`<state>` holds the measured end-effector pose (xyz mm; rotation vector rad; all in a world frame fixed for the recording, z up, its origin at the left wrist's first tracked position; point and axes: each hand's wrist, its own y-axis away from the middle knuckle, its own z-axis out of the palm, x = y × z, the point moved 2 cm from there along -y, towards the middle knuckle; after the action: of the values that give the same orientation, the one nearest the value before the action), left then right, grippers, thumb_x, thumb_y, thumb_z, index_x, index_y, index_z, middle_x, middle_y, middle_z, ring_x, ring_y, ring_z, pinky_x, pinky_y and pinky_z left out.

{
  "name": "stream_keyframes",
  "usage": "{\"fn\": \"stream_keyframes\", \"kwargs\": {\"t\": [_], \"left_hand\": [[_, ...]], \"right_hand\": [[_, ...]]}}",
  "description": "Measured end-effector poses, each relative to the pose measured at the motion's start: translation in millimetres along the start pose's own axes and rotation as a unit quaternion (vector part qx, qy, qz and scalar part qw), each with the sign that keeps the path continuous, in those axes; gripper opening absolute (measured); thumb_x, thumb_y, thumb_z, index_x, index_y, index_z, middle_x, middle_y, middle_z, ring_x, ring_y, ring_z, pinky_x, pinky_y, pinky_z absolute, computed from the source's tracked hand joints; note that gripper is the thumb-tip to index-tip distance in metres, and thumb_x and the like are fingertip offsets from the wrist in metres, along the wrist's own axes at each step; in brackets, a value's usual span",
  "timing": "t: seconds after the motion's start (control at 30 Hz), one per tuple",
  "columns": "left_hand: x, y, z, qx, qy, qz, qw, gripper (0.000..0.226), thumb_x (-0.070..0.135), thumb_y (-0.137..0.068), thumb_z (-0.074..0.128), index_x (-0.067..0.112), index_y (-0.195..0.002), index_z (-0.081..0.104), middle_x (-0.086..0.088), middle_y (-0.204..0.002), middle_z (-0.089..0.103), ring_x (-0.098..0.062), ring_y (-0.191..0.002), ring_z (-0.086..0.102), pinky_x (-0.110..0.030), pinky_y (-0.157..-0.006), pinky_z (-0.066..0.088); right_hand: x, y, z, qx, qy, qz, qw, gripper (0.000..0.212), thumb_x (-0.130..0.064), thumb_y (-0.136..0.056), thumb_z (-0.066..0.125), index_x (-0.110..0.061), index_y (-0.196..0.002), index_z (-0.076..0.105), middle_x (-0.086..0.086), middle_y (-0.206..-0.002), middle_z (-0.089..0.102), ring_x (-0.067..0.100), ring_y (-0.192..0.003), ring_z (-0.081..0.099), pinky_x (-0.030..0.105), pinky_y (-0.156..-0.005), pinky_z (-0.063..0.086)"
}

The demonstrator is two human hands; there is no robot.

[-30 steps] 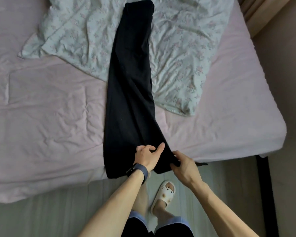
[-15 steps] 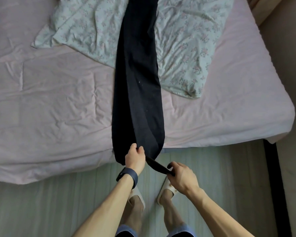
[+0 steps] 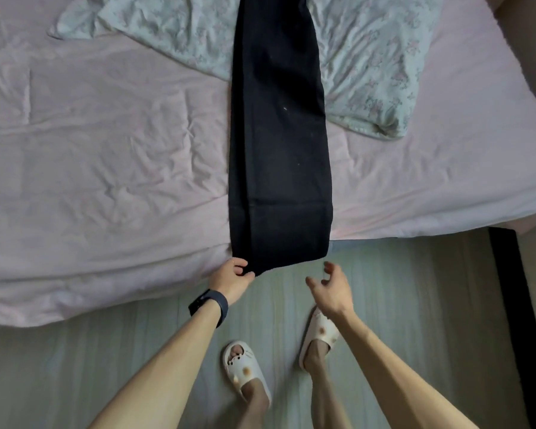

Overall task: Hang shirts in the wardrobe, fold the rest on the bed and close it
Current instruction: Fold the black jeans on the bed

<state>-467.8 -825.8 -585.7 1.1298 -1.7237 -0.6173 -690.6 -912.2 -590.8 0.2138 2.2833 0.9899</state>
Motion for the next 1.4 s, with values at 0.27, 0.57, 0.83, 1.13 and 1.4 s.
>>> {"fn": "stream_keyframes", "kwargs": {"t": [0.27, 0.57, 0.83, 1.13, 1.4], "left_hand": [[41.9, -22.5, -2.4, 0.093, 0.064, 0.083, 0.99, 0.036, 0.041, -0.092, 0.065, 0.022, -0.121, 0.057, 0.013, -0.095, 0.062, -0.012, -0.093, 0.061, -0.027, -0.082, 0.047], [20.8, -15.5, -26.2, 0.113, -0.068, -0.015, 0.991, 0.016, 0.024, -0.099, 0.053, 0.013, -0.111, 0.055, -0.004, -0.11, 0.064, -0.025, -0.095, 0.059, -0.029, -0.078, 0.044], [99.3, -12.6, -57.8, 0.089, -0.103, -0.023, 0.99, 0.032, 0.024, -0.093, 0.058, 0.009, -0.118, 0.046, -0.008, -0.109, 0.059, -0.026, -0.094, 0.058, -0.033, -0.076, 0.048], [219.2, -66.9, -107.0, 0.123, -0.093, 0.062, 0.986, 0.056, 0.024, -0.096, 0.058, 0.011, -0.146, 0.036, -0.012, -0.143, 0.045, -0.028, -0.123, 0.052, -0.032, -0.097, 0.044], [315.3, -182.6, -154.2, 0.147, -0.08, 0.115, 0.979, 0.056, 0.036, -0.096, 0.057, 0.014, -0.144, 0.038, -0.009, -0.143, 0.045, -0.024, -0.116, 0.055, -0.031, -0.084, 0.044]], "right_hand": [[-44.8, -53.3, -25.1, 0.095, -0.084, -0.033, 0.991, 0.026, -0.039, -0.095, 0.062, -0.022, -0.115, 0.057, -0.01, -0.094, 0.063, 0.012, -0.084, 0.06, 0.027, -0.074, 0.042], [-40.0, -35.5, -9.0, 0.032, 0.064, -0.03, 0.997, 0.012, -0.035, -0.092, 0.06, -0.026, -0.086, 0.066, -0.007, -0.084, 0.069, 0.022, -0.083, 0.064, 0.03, -0.066, 0.044], [-86.2, -47.7, -60.7, 0.009, -0.035, -0.078, 0.996, 0.023, -0.037, -0.093, 0.062, -0.023, -0.111, 0.063, -0.01, -0.1, 0.067, 0.005, -0.083, 0.062, 0.024, -0.07, 0.044], [-204.0, -119.8, -114.8, 0.011, -0.118, -0.085, 0.989, 0.04, -0.032, -0.096, 0.059, -0.021, -0.134, 0.053, -0.007, -0.121, 0.061, 0.012, -0.102, 0.059, 0.025, -0.089, 0.042], [-307.5, -209.9, -130.3, -0.044, -0.315, 0.033, 0.948, 0.028, -0.045, -0.094, 0.059, -0.023, -0.088, 0.075, -0.008, -0.077, 0.068, 0.012, -0.072, 0.065, 0.031, -0.07, 0.052]]}}
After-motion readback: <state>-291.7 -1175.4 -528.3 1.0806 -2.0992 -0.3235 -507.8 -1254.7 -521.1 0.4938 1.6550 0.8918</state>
